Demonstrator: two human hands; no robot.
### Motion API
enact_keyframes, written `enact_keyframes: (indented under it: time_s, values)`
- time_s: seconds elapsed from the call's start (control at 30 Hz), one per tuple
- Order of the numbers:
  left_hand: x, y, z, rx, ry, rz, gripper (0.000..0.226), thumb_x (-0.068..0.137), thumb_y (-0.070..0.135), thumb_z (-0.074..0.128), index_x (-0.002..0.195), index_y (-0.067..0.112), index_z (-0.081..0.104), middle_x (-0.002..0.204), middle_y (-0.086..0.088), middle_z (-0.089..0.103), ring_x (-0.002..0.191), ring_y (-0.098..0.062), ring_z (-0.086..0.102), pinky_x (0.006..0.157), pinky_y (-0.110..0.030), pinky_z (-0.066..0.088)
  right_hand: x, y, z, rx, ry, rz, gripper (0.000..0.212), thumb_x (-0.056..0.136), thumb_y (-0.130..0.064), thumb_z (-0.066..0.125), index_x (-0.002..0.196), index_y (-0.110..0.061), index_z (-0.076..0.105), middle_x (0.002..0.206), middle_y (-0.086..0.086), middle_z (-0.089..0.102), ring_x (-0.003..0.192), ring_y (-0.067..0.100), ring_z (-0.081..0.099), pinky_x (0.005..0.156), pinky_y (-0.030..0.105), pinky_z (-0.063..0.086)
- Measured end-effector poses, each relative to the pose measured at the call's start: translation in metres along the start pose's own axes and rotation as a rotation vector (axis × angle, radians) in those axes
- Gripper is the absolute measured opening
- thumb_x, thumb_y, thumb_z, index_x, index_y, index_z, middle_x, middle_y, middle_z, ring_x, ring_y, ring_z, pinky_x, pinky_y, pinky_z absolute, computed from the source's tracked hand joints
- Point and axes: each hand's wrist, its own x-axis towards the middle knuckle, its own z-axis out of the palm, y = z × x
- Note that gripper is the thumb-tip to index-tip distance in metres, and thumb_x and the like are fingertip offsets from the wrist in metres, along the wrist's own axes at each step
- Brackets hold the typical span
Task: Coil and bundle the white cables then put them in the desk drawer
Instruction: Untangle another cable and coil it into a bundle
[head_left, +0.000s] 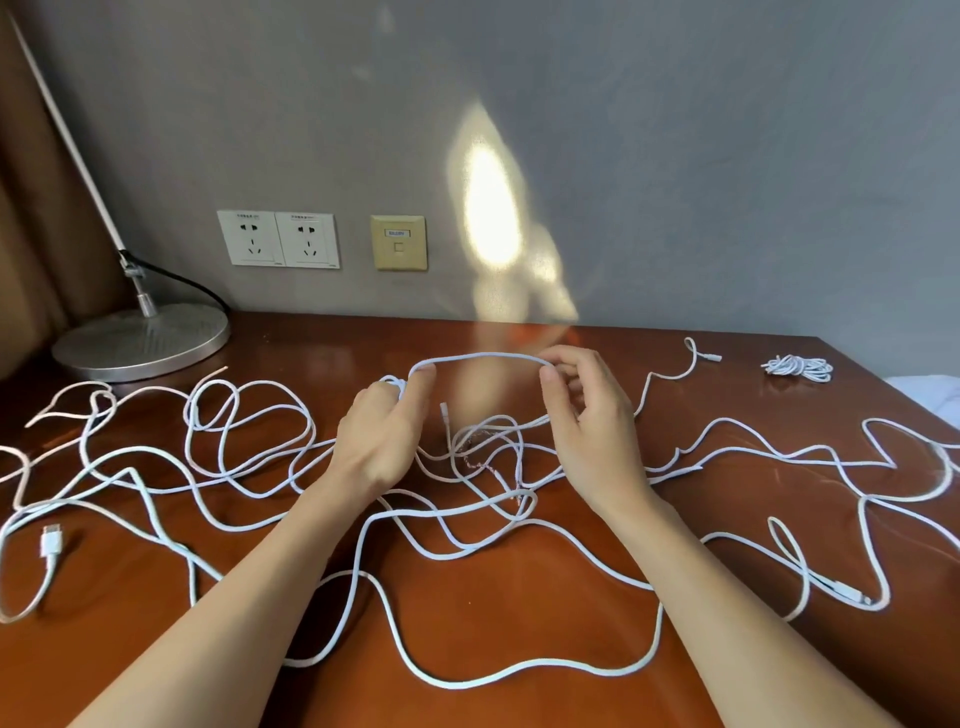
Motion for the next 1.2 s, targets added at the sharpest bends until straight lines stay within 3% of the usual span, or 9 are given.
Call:
enact_keyframes:
  time_s: [0.1,0.2,0.27,0.37,0.57,0.8,1.0,1.1,1.2]
  values:
    - [-0.001,0.008,0.001,-0.177,-0.106,0.008,0.067,0.109,0.042,0.029,0.05,0.01,0.027,0.048,-0.002,0.029,0.05,-0.015,0.026,0.057,-0.033,0.029,0.0,0.002,-0.001,-0.017,0.053,0.028,0.013,0.104,-0.031,0.059,0.109,-0.019,0.063,0.09,-0.012,0.067,0.084,0.01,0.066,0.075,0.035,0.056]
    - [-0.003,0.012,0.002,-0.389,-0.212,0.016,0.06,0.102,0.042,0.031,0.052,0.011,0.024,0.05,-0.003,0.023,0.049,-0.014,0.02,0.047,-0.023,0.025,0.0,0.006,-0.001,-0.081,0.069,0.028,0.018,0.103,-0.037,0.059,0.1,-0.02,0.063,0.078,-0.013,0.066,0.074,0.011,0.066,0.069,0.042,0.056]
    - [-0.004,0.011,0.002,-0.51,-0.263,-0.011,0.052,0.092,0.044,0.03,0.049,0.016,0.024,0.049,-0.003,0.021,0.047,-0.014,0.017,0.044,-0.024,0.018,0.001,0.009,0.001,-0.116,0.04,-0.002,0.024,0.105,-0.038,0.055,0.097,-0.017,0.065,0.084,-0.01,0.062,0.079,0.013,0.062,0.071,0.044,0.053]
    - [-0.003,0.008,0.002,-0.733,-0.347,-0.066,0.045,0.087,0.042,0.029,0.048,0.021,0.024,0.052,0.0,0.018,0.051,-0.017,0.008,0.046,-0.026,0.008,0.002,0.011,0.005,-0.123,-0.01,-0.036,0.029,0.109,-0.031,0.045,0.108,-0.015,0.069,0.102,-0.008,0.058,0.098,0.016,0.057,0.085,0.037,0.05]
    - [-0.002,0.009,-0.006,-1.157,-0.46,-0.159,0.042,0.09,0.036,0.027,0.053,0.02,0.02,0.052,0.0,0.013,0.051,-0.014,0.007,0.046,-0.028,0.01,0.0,0.017,0.006,-0.291,-0.077,-0.077,0.022,0.107,-0.023,0.05,0.117,-0.018,0.07,0.106,-0.007,0.065,0.101,0.018,0.059,0.091,0.041,0.043]
    - [0.002,0.006,-0.009,-1.59,-0.351,-0.201,0.054,0.101,0.03,0.013,0.05,0.019,0.028,0.05,0.001,0.026,0.044,-0.015,0.018,0.047,-0.029,0.022,-0.001,0.018,0.006,-0.255,-0.132,-0.074,0.019,0.099,-0.005,0.065,0.112,-0.015,0.075,0.103,-0.006,0.058,0.099,0.015,0.052,0.088,0.032,0.051]
    - [0.003,0.012,-0.006,-1.805,-0.194,-0.257,0.05,0.102,0.034,0.02,0.058,0.015,0.034,0.067,-0.003,0.031,0.057,-0.018,0.03,0.063,-0.03,0.03,-0.003,0.014,0.01,-0.164,-0.219,-0.036,0.022,0.094,-0.001,0.068,0.108,-0.016,0.076,0.1,-0.009,0.058,0.085,0.007,0.058,0.079,0.024,0.051]
    - [0.006,0.01,-0.009,-1.952,-0.09,-0.33,0.045,0.102,0.038,0.024,0.065,0.015,0.035,0.073,-0.004,0.035,0.061,-0.02,0.032,0.068,-0.031,0.033,-0.004,0.013,0.012,-0.107,-0.239,-0.047,0.017,0.1,-0.009,0.066,0.112,-0.018,0.074,0.102,-0.008,0.066,0.088,0.009,0.065,0.081,0.031,0.056]
    - [0.008,0.008,-0.011,-1.951,-0.023,-0.365,0.044,0.102,0.041,0.031,0.067,0.015,0.036,0.075,-0.006,0.04,0.062,-0.021,0.035,0.072,-0.032,0.035,-0.006,0.009,0.015,-0.05,-0.225,-0.045,0.018,0.102,-0.01,0.063,0.115,-0.018,0.073,0.103,-0.009,0.07,0.093,0.01,0.069,0.083,0.036,0.058]
